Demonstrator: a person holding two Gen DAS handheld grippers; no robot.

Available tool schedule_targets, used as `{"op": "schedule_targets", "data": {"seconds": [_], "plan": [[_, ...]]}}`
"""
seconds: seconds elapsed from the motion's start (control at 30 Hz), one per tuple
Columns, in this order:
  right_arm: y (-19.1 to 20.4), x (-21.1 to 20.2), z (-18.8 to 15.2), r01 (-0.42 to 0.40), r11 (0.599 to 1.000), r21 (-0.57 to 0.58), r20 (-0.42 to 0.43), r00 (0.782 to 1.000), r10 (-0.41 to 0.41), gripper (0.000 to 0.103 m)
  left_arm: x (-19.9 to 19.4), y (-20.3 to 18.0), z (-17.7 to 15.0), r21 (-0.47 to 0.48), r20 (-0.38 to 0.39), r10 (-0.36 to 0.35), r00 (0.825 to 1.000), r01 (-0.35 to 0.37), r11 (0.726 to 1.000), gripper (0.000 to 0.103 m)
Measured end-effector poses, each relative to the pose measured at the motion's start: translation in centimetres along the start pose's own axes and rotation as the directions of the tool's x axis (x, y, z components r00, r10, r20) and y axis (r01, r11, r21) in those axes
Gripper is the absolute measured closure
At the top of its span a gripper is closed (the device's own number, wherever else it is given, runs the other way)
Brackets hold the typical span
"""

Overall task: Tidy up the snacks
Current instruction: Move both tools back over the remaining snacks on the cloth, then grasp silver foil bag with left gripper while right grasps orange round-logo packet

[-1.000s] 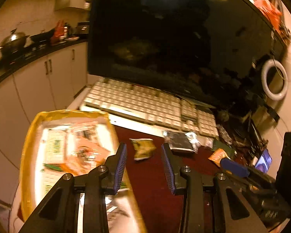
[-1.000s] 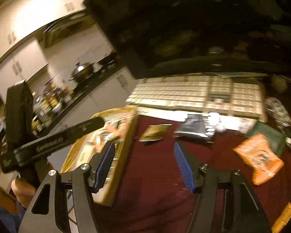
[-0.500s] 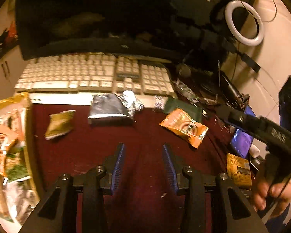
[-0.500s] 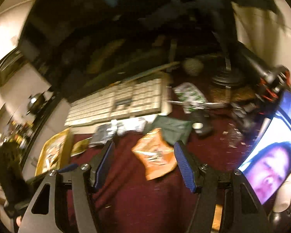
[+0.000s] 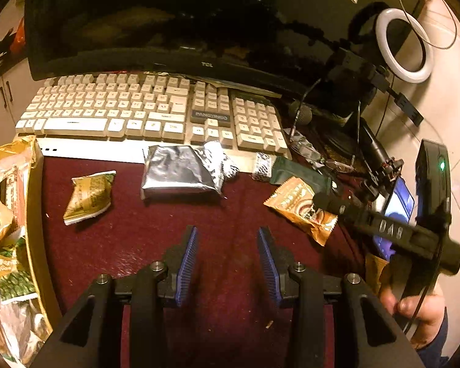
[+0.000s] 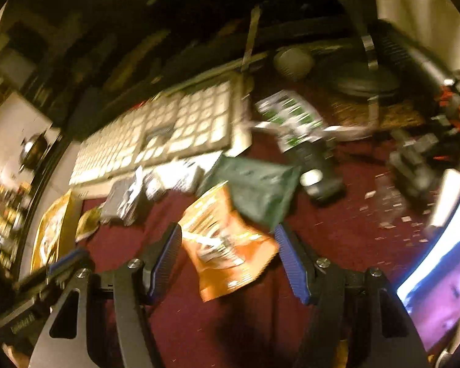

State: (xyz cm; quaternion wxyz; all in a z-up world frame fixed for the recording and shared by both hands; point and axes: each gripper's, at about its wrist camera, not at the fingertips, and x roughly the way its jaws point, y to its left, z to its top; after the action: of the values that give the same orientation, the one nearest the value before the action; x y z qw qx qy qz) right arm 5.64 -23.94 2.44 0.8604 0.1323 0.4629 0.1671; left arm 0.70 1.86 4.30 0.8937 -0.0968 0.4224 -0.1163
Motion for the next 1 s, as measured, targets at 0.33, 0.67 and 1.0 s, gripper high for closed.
{"op": "schedule_targets", "data": {"seconds": [0.33, 0.67, 1.0], "plan": [[2.9, -0.4, -0.3, 0.058, 0.992, -0.110, -0.033, 0.998, -0.062, 0.034, -2.0, 2.4, 1.5, -0.068, 0.063, 0.042, 0.997, -0.038, 0.997, 0.061], [5.6, 2.6, -0.9, 0.154, 0.961, -0.231, -0.034, 0.986, -0.166, 0.034, -1.7, 2.8, 1.7, -0.081, 0.049, 0.069, 0.996, -0.065, 0.995, 0.048], [3.4, 1.4, -0.7, 0.135, 0.978, -0.156, 0.053, 0.990, -0.129, 0.068, 0.2, 1.2, 3.5, -0.069, 0.043, 0.171, 0.984, -0.168, 0.983, 0.024]]}}
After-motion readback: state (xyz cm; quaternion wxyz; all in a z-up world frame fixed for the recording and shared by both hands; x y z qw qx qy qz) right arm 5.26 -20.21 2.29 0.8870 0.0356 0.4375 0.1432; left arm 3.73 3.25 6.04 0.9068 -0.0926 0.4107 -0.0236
